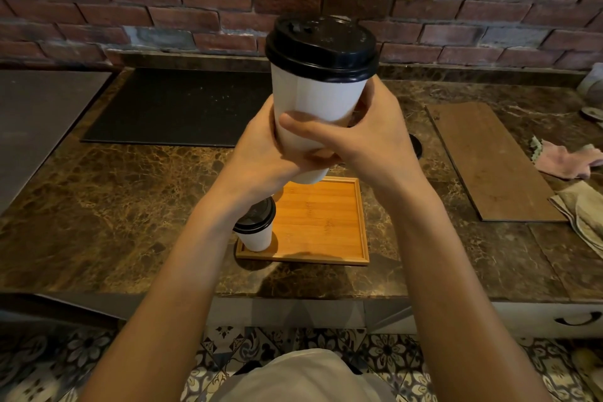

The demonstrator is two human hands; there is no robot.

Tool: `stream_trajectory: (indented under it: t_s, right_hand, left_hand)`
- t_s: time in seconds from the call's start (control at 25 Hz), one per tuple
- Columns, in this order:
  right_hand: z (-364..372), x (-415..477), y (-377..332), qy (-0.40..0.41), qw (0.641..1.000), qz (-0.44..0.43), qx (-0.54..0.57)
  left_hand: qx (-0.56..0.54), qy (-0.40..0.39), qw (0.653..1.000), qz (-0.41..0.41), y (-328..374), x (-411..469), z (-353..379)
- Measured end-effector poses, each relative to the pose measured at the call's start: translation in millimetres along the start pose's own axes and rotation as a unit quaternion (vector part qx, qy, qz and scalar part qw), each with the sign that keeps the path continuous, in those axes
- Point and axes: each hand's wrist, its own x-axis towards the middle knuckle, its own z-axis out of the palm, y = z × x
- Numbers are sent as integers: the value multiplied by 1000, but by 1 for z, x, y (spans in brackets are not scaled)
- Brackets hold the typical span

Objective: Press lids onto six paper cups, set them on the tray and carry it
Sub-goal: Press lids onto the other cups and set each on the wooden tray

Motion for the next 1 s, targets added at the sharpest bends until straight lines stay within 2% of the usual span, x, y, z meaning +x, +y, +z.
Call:
stream_trajectory:
  t_s: [0.12, 0.2, 0.4, 0.52, 0.6, 0.76, 1.0]
  right_hand:
    - [-3, 0, 4, 14, 1000, -18, 20]
    - [-8, 0, 9, 36, 999, -27, 26]
    - [-18, 0, 39, 64, 997, -13, -38]
    - [-20, -6, 70, 56, 997, 18, -59]
    - [-17, -11, 92, 55, 995, 46, -65]
    - [-3, -21, 134, 66, 991, 101, -56]
    - [28, -25, 188, 62, 985, 154, -51]
  left_hand:
    - [-37, -33, 999, 3, -5, -5, -7]
    - [-69, -14, 998, -5, -14, -11, -16]
    - [-84, 189, 977, -51, -55, -24, -50]
    - [9, 303, 948, -93, -98, -33, -67]
    - [75, 346, 925, -139, -131, -43, -73]
    - [156, 319, 906, -232, -195, -66, -69]
    - [282, 160, 906, -271, -254, -74, -51]
